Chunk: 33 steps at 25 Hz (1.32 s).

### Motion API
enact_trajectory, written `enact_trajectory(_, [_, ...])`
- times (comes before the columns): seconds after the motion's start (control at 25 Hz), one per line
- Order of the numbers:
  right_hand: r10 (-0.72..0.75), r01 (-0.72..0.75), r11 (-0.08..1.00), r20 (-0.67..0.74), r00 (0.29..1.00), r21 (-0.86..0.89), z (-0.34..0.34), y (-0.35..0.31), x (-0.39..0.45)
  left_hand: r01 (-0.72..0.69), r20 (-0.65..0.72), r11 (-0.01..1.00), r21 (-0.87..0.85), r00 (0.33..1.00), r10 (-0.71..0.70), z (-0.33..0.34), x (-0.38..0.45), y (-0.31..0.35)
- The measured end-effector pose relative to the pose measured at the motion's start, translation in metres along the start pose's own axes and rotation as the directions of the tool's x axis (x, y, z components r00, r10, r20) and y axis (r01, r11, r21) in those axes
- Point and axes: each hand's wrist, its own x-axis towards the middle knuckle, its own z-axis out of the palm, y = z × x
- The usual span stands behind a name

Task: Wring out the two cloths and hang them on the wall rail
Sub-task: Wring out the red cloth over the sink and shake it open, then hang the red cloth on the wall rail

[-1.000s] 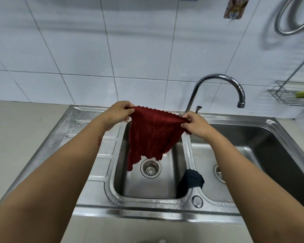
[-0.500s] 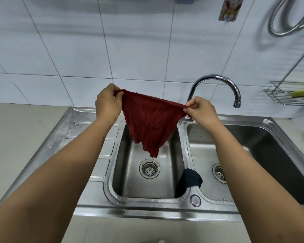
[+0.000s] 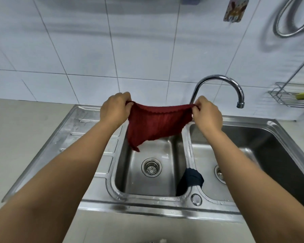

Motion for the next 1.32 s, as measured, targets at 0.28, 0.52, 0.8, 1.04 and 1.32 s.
enact_trajectory(0.28, [-0.012, 0.011, 0.999, -0.029, 1.000, -0.034, -0.004, -0.001, -0.004, 0.078, 0.063, 0.993, 0.090, 0.995, -0.083, -0.002, -0.014, -0.006])
enact_trajectory(0.52, [0.072, -0.072, 0.997, 0.013, 0.997, 0.006, -0.008, -0.001, -0.002, 0.291, -0.005, 0.956, 0.022, 0.957, -0.291, -0.005, -0.012, 0.009])
enact_trajectory(0.8, [0.247, -0.312, 0.818, 0.194, 0.949, 0.483, -0.009, -0.014, 0.014, 0.487, 0.130, 0.658, -0.574, 0.848, -0.514, -0.009, -0.004, 0.011])
enact_trajectory(1.04, [0.310, -0.390, 0.576, 0.250, 0.917, 0.718, -0.007, -0.061, 0.020, 0.409, 0.107, 0.498, -0.765, 0.843, -0.527, -0.029, 0.020, -0.018])
enact_trajectory(1.32, [0.309, -0.398, 0.200, 0.328, 0.893, 0.895, 0.021, -0.162, 0.030, 0.282, 0.045, 0.484, -0.828, 0.895, -0.445, -0.070, 0.061, -0.089])
